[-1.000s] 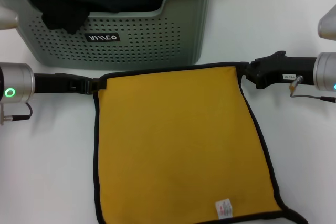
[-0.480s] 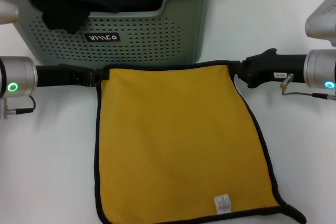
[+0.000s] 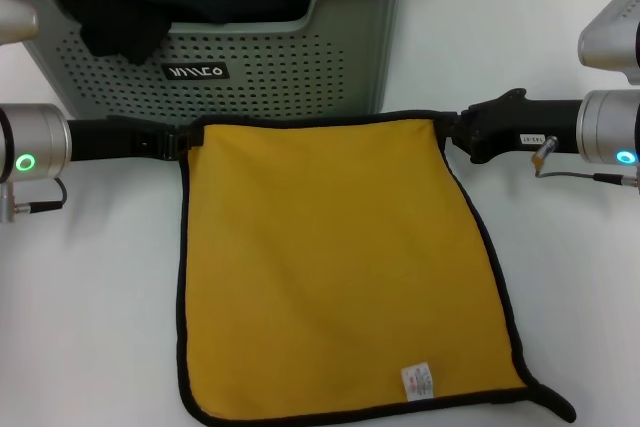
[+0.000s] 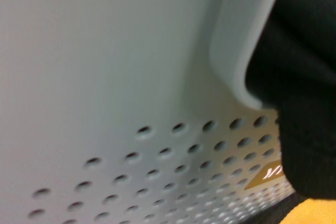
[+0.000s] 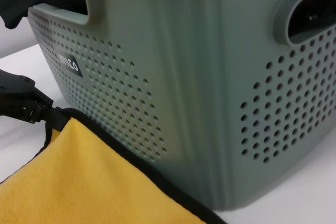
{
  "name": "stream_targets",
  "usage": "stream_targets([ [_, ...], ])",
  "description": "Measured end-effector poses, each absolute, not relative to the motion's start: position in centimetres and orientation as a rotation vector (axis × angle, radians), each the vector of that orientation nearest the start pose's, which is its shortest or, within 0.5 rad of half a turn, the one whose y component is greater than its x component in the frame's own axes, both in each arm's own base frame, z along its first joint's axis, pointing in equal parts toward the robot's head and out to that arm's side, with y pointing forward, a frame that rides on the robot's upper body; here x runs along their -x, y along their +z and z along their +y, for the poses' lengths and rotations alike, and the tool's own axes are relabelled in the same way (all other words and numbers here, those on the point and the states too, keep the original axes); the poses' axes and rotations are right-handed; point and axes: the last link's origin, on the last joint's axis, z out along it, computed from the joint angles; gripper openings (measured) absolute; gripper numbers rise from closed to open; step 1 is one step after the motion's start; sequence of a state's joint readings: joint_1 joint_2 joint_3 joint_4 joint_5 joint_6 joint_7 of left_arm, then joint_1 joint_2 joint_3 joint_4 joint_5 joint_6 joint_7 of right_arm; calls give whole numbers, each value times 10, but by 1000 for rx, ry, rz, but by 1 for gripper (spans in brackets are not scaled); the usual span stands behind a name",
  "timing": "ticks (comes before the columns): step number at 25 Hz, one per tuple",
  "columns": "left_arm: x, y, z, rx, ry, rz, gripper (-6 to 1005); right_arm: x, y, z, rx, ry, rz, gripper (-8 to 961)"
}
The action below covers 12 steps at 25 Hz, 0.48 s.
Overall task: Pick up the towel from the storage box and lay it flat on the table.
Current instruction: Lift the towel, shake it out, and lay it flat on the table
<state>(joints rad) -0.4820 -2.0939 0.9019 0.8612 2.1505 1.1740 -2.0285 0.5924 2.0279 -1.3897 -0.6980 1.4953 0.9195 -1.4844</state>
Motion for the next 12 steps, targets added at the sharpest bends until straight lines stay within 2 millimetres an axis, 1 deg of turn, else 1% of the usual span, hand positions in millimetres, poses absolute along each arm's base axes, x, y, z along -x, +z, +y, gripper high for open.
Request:
stream_targets([
  [12, 290, 5, 363, 2356, -324, -1213, 31, -222, -47, 395, 2586, 381, 676, 6],
])
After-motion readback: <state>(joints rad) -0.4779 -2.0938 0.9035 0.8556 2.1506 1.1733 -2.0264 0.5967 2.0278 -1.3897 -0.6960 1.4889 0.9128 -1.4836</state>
